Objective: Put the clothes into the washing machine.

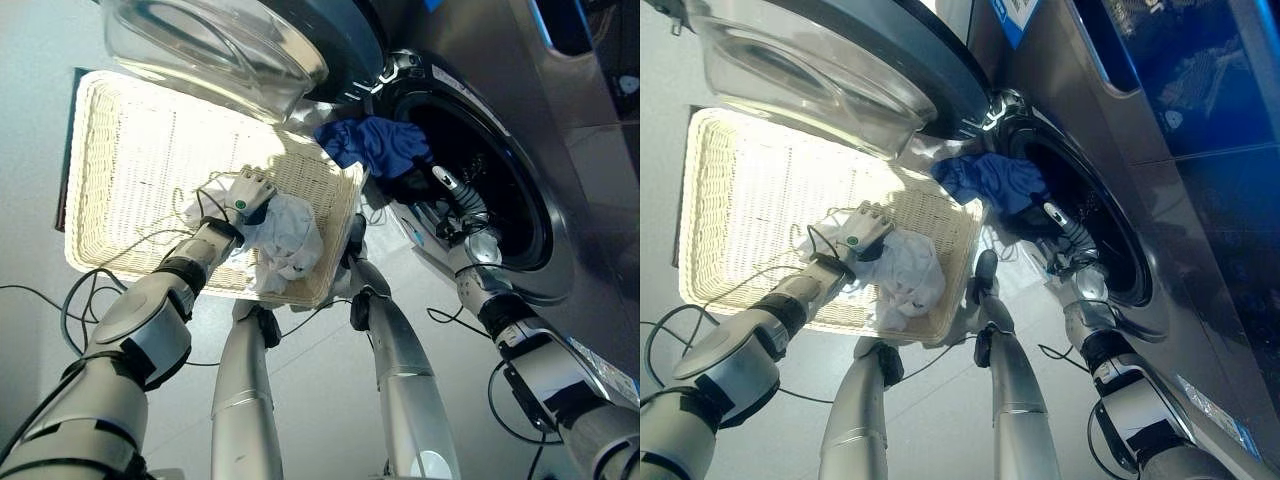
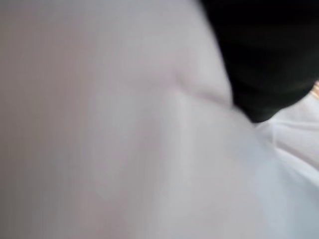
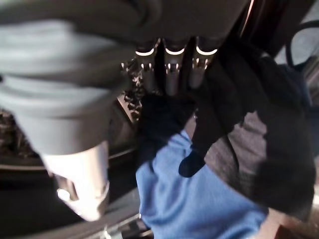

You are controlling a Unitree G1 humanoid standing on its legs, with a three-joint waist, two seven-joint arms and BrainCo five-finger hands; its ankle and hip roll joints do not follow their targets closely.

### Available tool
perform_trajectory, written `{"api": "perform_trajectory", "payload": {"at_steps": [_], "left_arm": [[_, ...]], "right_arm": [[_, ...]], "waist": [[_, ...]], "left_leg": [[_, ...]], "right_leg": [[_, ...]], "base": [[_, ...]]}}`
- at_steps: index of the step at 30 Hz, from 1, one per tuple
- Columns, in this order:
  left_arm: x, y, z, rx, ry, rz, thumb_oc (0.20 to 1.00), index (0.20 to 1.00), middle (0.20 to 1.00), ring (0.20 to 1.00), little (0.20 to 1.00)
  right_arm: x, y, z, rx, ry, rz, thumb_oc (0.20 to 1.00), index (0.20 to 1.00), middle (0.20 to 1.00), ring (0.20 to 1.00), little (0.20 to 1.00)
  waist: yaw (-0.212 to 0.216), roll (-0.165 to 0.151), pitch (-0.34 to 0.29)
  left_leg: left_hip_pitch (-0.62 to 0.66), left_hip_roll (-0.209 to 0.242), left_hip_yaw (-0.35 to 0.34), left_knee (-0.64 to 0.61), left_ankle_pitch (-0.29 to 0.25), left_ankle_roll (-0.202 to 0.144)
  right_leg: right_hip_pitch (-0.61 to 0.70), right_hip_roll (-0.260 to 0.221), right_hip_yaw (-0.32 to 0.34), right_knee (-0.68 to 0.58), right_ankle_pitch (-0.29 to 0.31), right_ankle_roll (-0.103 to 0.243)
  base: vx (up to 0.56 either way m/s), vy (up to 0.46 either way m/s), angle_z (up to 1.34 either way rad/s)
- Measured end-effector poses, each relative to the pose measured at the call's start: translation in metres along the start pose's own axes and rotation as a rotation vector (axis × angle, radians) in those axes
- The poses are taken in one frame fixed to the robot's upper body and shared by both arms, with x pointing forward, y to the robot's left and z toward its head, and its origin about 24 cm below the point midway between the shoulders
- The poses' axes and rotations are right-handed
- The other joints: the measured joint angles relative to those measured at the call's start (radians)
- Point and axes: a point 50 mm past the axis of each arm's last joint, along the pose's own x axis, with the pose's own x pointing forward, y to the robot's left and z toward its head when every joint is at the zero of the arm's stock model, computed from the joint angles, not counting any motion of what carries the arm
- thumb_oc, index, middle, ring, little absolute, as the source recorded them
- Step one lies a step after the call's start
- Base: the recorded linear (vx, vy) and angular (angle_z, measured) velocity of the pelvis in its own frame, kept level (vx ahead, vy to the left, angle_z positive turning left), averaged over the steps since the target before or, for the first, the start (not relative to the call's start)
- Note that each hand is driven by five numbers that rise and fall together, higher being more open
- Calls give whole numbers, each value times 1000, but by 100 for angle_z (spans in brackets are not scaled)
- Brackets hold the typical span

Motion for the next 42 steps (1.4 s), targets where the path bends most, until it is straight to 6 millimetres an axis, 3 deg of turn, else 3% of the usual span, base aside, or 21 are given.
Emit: {"api": "perform_trajectory", "payload": {"at_steps": [5,12,16,20,25,28,32,35,38,42], "left_arm": [[-15,-5,-2,-234,93,134,200,200,200,200,200],[-23,-4,-3,-329,114,223,200,200,200,200,200],[-39,-8,3,-475,145,311,200,200,200,200,200],[-41,-4,7,-530,134,383,200,200,200,200,200],[-36,9,16,-568,48,438,200,200,200,200,200],[-34,15,19,-597,2,467,200,200,200,200,200],[-38,17,13,-588,-20,469,200,200,200,200,200],[-38,17,13,-565,-46,460,200,200,200,200,200],[-37,22,18,-566,-120,454,200,200,200,200,200],[-37,26,20,-579,-156,469,200,200,200,200,200]], "right_arm": [[-7,-5,-9,-7,31,-21,1000,1000,1000,1000,1000],[-11,-6,-13,-11,40,-27,1000,1000,1000,1000,1000],[-29,-16,-35,-40,114,-50,1000,1000,1000,1000,1000],[-38,-11,-42,-213,125,89,1000,1000,1000,1000,1000],[-40,19,-39,-676,35,456,1000,1000,1000,1000,1000],[-34,18,-33,-895,-13,564,1000,1000,1000,1000,1000],[-25,27,-20,-976,-89,619,1000,1000,1000,1000,1000],[-20,42,-8,-974,-147,676,1000,1000,1000,1000,1000],[-24,64,10,-778,-137,840,1000,1000,1000,1000,1000],[-26,66,10,-730,-110,885,1000,1000,1000,1000,1000]], "waist": [[36,4,4],[55,5,1],[72,8,3],[79,9,3],[88,10,4],[109,10,4],[114,10,4],[116,10,4],[121,10,4],[131,10,4]], "left_leg": [[66,0,-5,9,1,-2],[111,-5,-12,-2,6,-6],[173,-10,-11,-20,7,-5],[201,-14,-15,-34,9,-4],[220,-17,-31,-39,12,-4],[241,-20,-39,-52,18,-6],[245,-21,-43,-52,19,-6],[245,-21,-44,-53,19,-6],[254,-21,-47,-48,20,-7],[263,-24,-52,-51,21,-6]], "right_leg": [[65,-6,-3,19,-7,-12],[102,-13,-7,36,-24,-1],[155,-16,-15,36,-31,-2],[184,-18,-25,36,-38,-1],[210,-25,-44,41,-44,-4],[229,-27,-50,41,-51,0],[237,-29,-56,42,-54,3],[238,-29,-57,42,-54,3],[248,-28,-60,45,-54,-5],[259,-32,-65,49,-58,-4]], "base": [[-9,-20,2],[4,-6,4],[5,-8,1],[10,-50,6],[10,-59,9],[2,-34,7],[1,-14,3],[3,-11,1],[0,0,0],[1,3,3]]}}
